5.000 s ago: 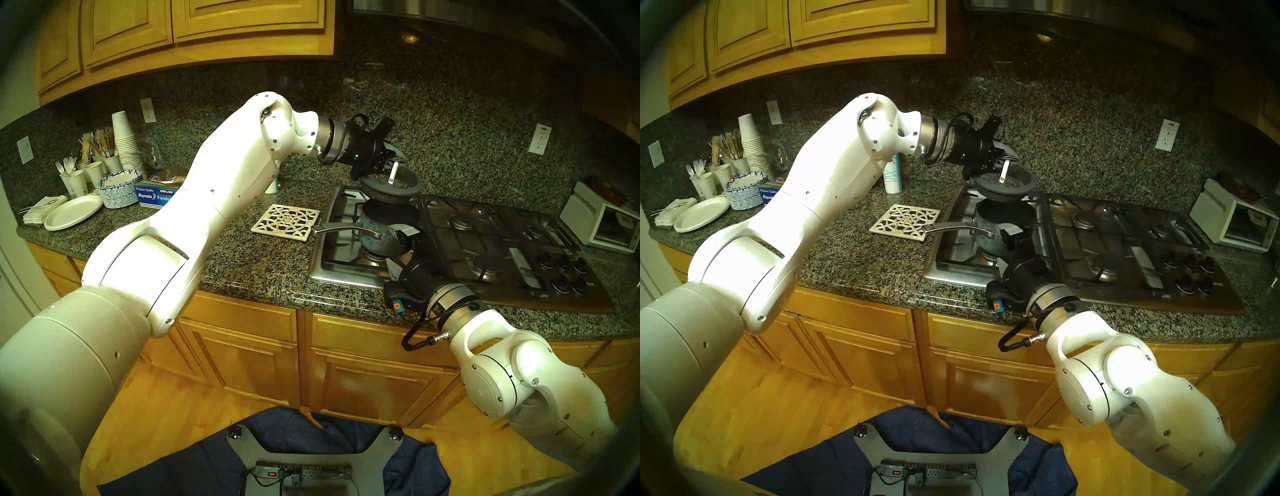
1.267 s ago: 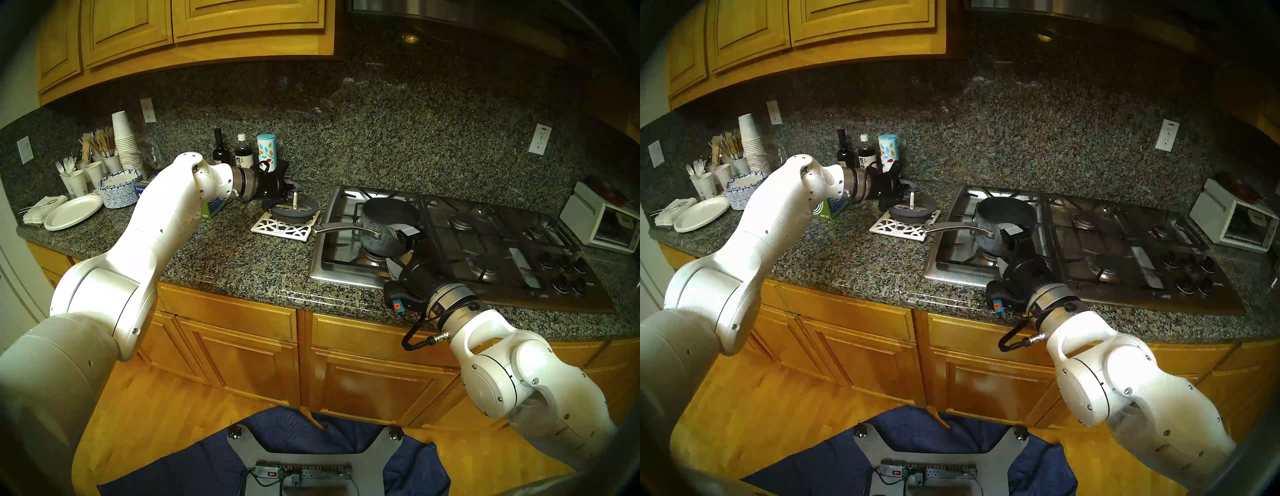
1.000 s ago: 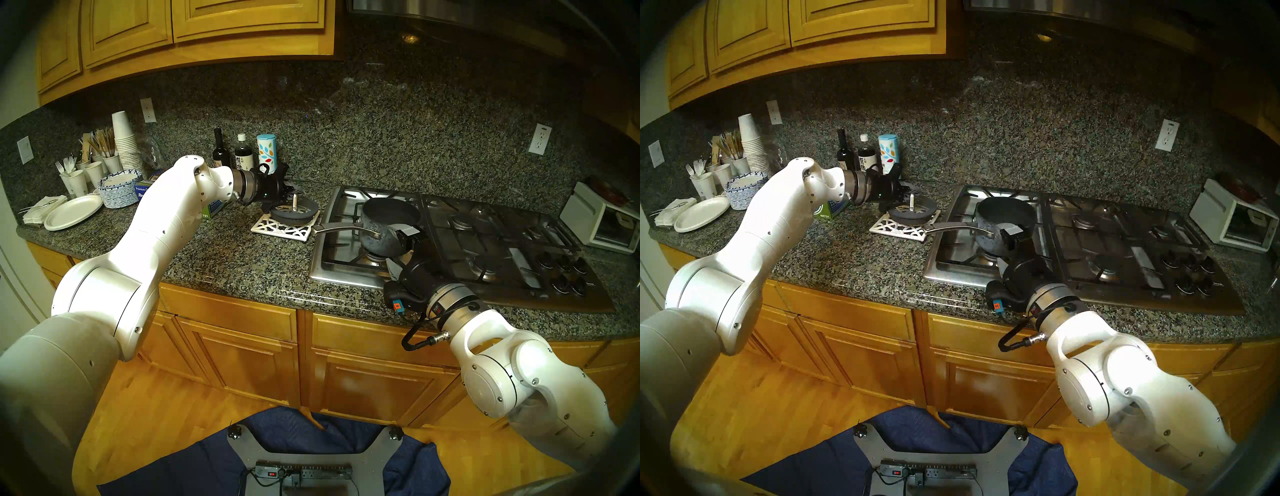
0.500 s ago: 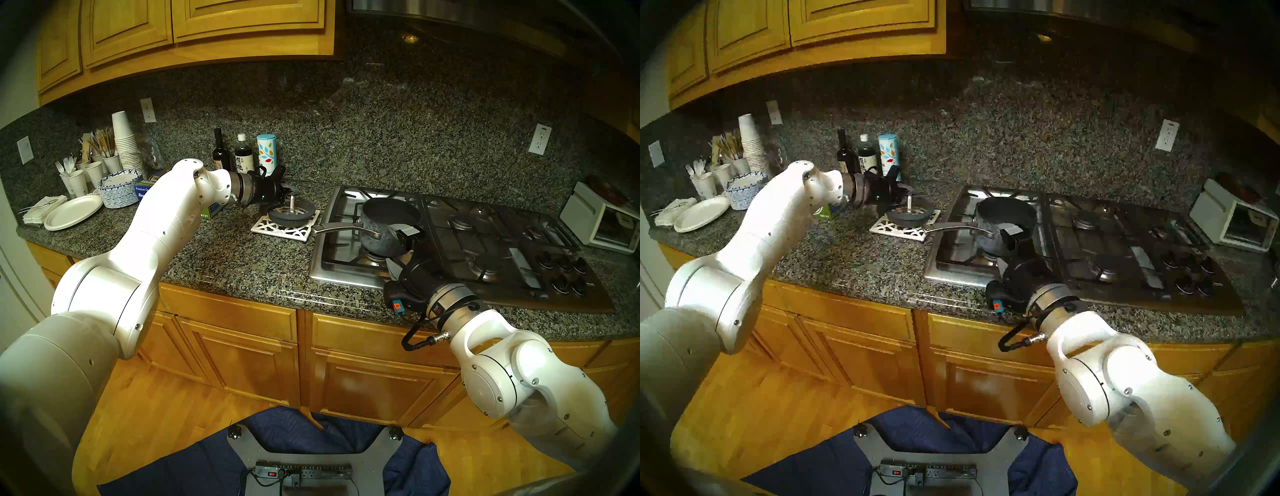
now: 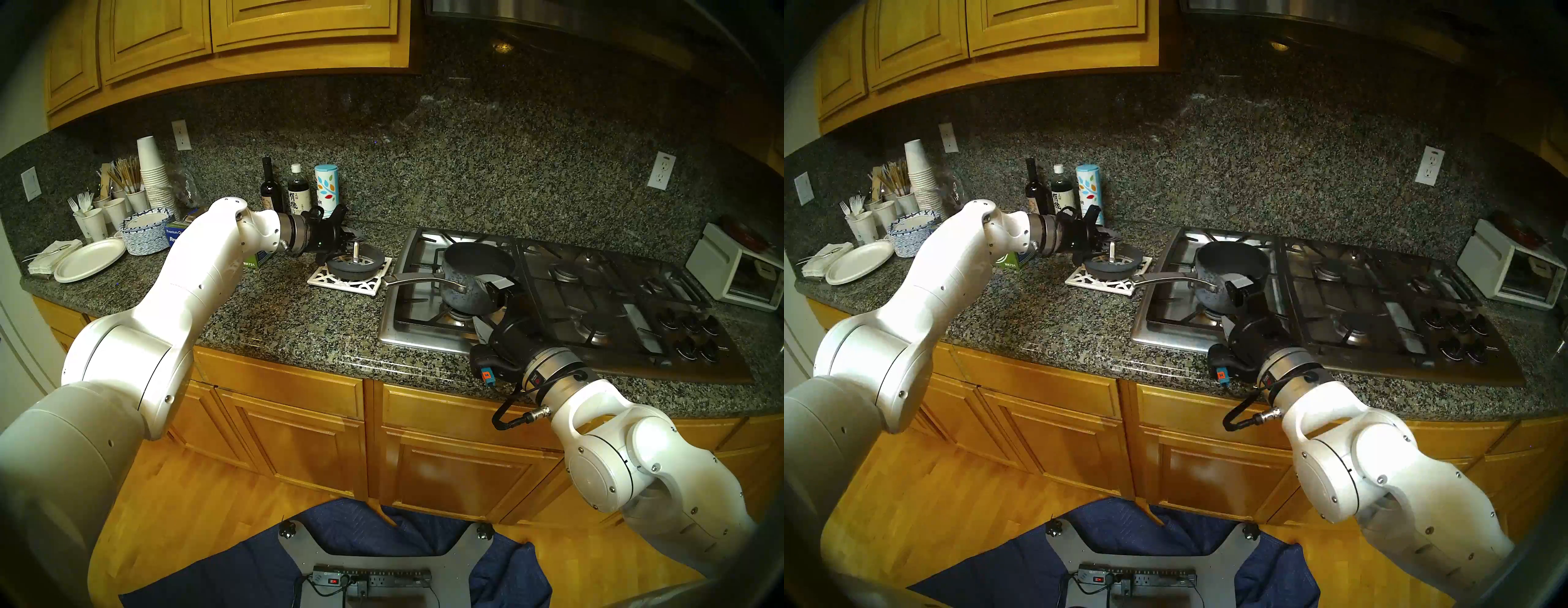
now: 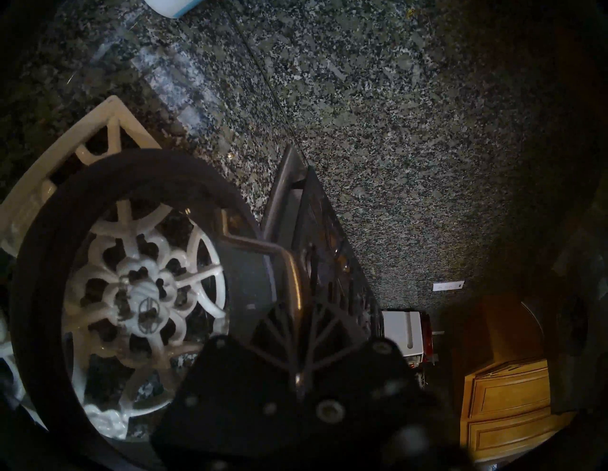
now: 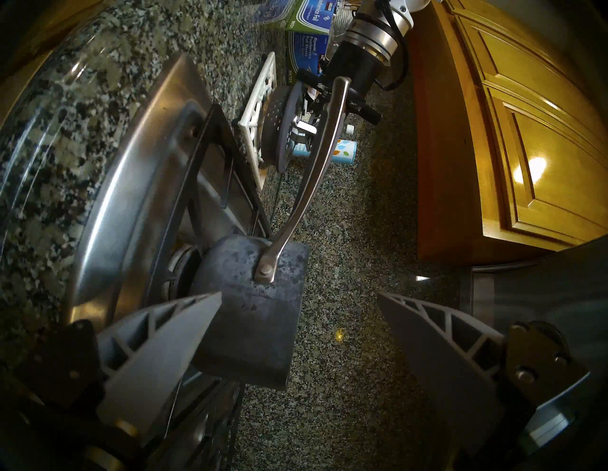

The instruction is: Pick up the pot, put it on the stove, take off the pot lid

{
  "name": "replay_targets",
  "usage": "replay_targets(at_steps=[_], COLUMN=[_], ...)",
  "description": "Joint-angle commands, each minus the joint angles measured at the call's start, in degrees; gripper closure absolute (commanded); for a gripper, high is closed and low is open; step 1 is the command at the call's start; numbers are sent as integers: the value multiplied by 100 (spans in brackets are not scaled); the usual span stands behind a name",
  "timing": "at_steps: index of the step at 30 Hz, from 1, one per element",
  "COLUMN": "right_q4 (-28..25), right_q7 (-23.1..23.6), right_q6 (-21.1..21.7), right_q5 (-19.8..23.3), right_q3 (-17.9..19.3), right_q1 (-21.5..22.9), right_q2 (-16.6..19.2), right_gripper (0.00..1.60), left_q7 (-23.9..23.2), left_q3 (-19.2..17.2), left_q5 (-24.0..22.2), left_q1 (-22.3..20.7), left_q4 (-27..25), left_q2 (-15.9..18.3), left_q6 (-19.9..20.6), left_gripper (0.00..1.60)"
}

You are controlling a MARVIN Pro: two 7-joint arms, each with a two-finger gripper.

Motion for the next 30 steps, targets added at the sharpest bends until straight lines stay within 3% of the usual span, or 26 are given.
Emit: replay_targets(at_steps=[1,13,17,18,21,23,25,26,27,30], right_q4=[-155,-155,-155,-155,-155,-155,-155,-155,-155,-155], right_q7=[-105,-113,-115,-115,-116,-119,-119,-119,-119,-130], right_q6=[-4,-6,-6,-6,-6,-7,-7,-7,-7,-9], right_q5=[-32,-31,-31,-31,-31,-30,-30,-30,-30,-28], right_q3=[95,100,100,100,101,102,103,102,102,109], right_q1=[83,78,77,77,76,74,74,74,74,66], right_q2=[0,2,2,2,2,3,3,3,3,5], right_gripper=[0,0,0,0,0,0,0,0,0,0], left_q7=[-360,-515,-563,-569,-583,-602,-603,-596,-589,-613], left_q3=[-82,-51,-44,-44,-38,-26,-24,-25,-23,-7], left_q5=[16,96,99,101,110,133,150,160,167,197], left_q1=[-247,34,142,163,209,244,262,271,277,326], left_q4=[-258,-527,-652,-679,-740,-766,-793,-817,-837,-930], left_q2=[55,183,192,195,204,209,216,223,230,274], left_q6=[-13,-13,-13,-13,-13,-13,-13,-13,-13,-13], left_gripper=[160,155,110,90,87,95,87,22,0,0])
